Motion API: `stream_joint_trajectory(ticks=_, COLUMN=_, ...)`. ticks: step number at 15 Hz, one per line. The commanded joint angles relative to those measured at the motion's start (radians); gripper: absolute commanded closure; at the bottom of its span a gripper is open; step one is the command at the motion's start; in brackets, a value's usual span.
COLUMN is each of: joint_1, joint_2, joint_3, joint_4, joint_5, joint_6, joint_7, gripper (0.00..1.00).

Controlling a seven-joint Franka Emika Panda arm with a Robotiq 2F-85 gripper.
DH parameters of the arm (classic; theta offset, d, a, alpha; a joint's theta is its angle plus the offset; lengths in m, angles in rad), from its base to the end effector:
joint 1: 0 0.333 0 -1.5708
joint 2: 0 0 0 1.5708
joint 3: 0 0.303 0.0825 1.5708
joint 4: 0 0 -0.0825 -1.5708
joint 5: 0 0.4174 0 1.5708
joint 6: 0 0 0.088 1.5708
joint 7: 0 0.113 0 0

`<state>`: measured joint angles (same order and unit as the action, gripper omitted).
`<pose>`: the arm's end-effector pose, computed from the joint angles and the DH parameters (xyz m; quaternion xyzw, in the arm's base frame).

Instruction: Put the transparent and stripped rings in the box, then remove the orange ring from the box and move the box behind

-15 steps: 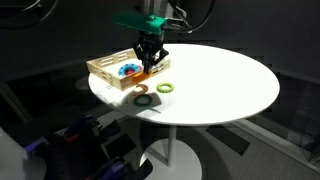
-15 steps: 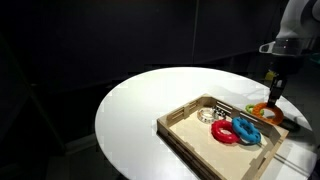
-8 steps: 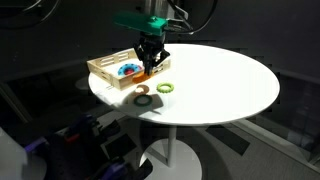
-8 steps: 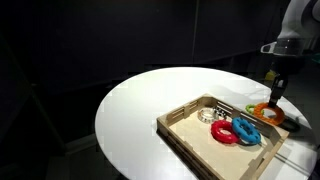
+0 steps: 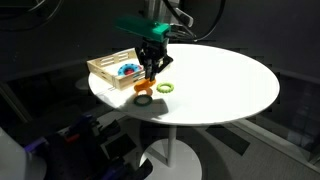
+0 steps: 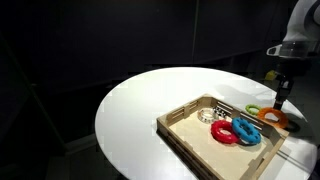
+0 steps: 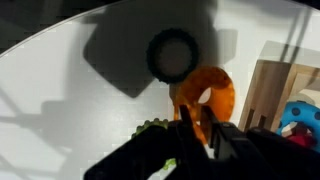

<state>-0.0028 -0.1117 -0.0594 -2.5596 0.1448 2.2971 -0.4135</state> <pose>0.4481 -0.0234 0.2503 -0.9881 -0.1230 0.0607 0.0698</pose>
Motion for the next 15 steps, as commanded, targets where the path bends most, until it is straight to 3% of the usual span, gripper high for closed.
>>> stream_joint_trajectory(ticks=1, joint_1=-0.003, joint_2=-0.033, joint_3=-0.004, joint_4=-0.017, joint_5=0.001, joint_6=-0.012, joint_7=-0.006, gripper=0.49)
stream_joint_trajectory(ticks=7, joint_1=-0.001, joint_2=-0.082, joint_3=-0.018, joint_4=0.007, joint_5=0.036, joint_6=-0.129, joint_7=-0.060, gripper=0.01)
stream_joint_trajectory(ticks=10, joint_1=0.000, joint_2=-0.111, joint_3=-0.021, joint_4=0.030, joint_5=0.021, joint_6=-0.214, joint_7=-0.045, gripper=0.00)
stream_joint_trajectory(ticks=15, joint_1=-0.017, joint_2=-0.180, joint_3=-0.004, joint_4=0.066, joint_5=-0.074, joint_6=-0.289, joint_7=0.109, gripper=0.00)
